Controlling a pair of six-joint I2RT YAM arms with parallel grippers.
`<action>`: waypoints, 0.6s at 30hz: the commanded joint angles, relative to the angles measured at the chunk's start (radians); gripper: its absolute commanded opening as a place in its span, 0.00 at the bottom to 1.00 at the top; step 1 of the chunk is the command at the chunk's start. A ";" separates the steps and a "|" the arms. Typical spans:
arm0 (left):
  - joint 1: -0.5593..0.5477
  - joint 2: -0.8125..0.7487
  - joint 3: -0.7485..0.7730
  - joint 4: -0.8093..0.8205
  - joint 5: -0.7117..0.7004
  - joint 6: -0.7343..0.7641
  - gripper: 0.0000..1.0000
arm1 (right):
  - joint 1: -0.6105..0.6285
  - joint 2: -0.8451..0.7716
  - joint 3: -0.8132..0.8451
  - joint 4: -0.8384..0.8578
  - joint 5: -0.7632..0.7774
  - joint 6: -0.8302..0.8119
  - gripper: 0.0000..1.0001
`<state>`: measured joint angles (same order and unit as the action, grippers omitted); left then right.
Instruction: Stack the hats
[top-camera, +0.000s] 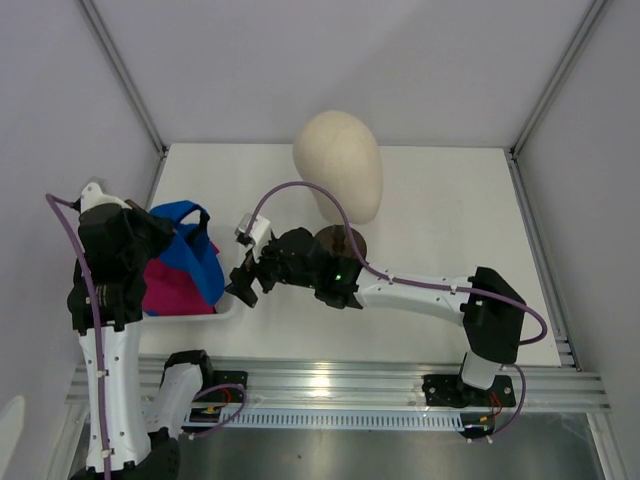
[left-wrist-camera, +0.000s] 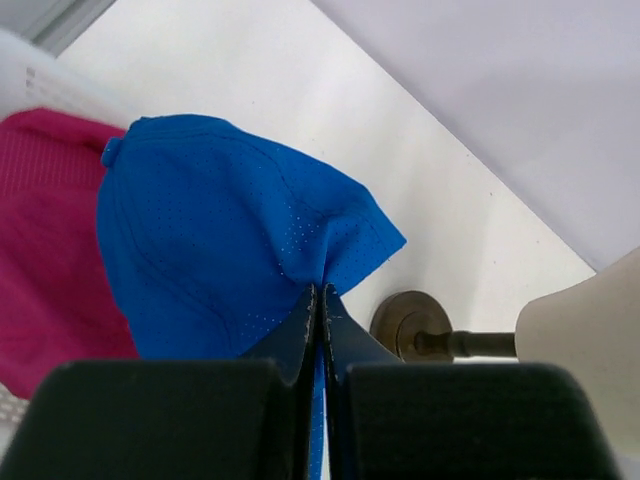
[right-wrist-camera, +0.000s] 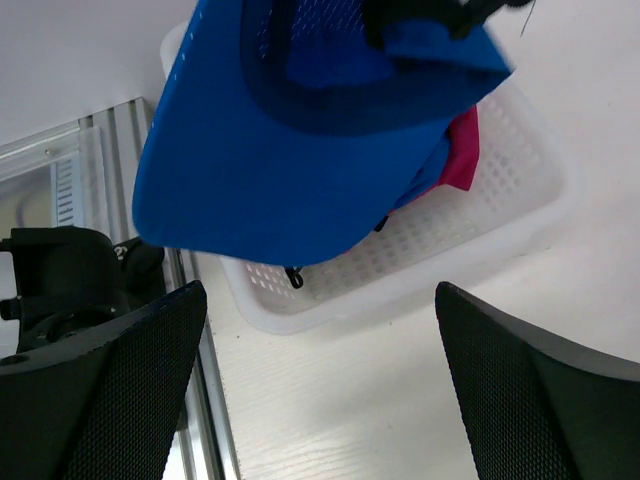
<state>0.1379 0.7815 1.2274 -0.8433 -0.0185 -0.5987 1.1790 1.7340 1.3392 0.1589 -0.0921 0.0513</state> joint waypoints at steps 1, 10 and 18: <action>-0.014 0.001 0.029 -0.065 -0.081 -0.140 0.01 | 0.016 -0.002 0.055 0.103 0.031 -0.047 1.00; -0.017 0.036 0.083 -0.169 -0.173 -0.429 0.01 | 0.093 -0.014 0.009 0.148 0.046 -0.154 1.00; -0.072 0.010 0.057 -0.119 -0.173 -0.535 0.01 | 0.096 -0.109 -0.090 0.205 0.034 -0.082 0.99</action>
<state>0.0967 0.8093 1.2640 -1.0039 -0.1802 -1.0462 1.2751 1.6936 1.2667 0.2806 -0.0731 -0.0528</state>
